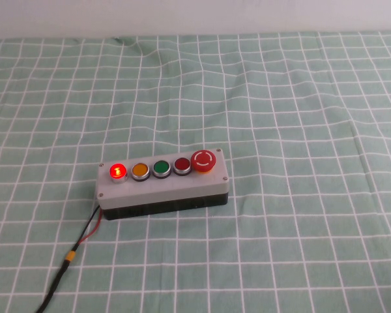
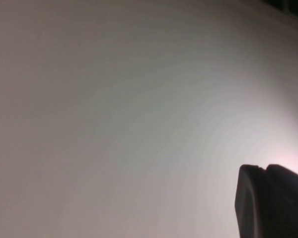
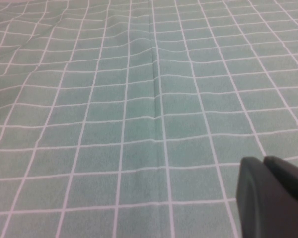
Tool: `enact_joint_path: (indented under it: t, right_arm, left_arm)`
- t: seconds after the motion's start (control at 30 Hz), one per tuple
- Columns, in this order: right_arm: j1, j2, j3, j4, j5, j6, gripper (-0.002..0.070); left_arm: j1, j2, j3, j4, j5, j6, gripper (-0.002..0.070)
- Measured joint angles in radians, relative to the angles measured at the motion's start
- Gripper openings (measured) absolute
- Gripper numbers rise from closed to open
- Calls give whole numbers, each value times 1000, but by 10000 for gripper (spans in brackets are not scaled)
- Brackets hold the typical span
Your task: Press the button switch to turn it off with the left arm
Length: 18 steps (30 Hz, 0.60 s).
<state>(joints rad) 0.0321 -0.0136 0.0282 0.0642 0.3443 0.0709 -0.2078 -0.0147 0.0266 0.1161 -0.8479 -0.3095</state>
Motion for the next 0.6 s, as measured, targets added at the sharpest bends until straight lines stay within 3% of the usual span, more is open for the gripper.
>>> enact_joint_path:
  t: [0.23,0.47,0.6]
  right_arm:
    - [0,0,0,0,0,0,-16]
    - [0,0,0,0,0,0,-16]
    - [0,0,0,0,0,0,-16]
  left_arm:
    - [0,0,-179,-28,52,-85,-3]
    - [0,0,-503,-28,476,-102,-3]
    - [0,56,-660,41,696,-101,-3]
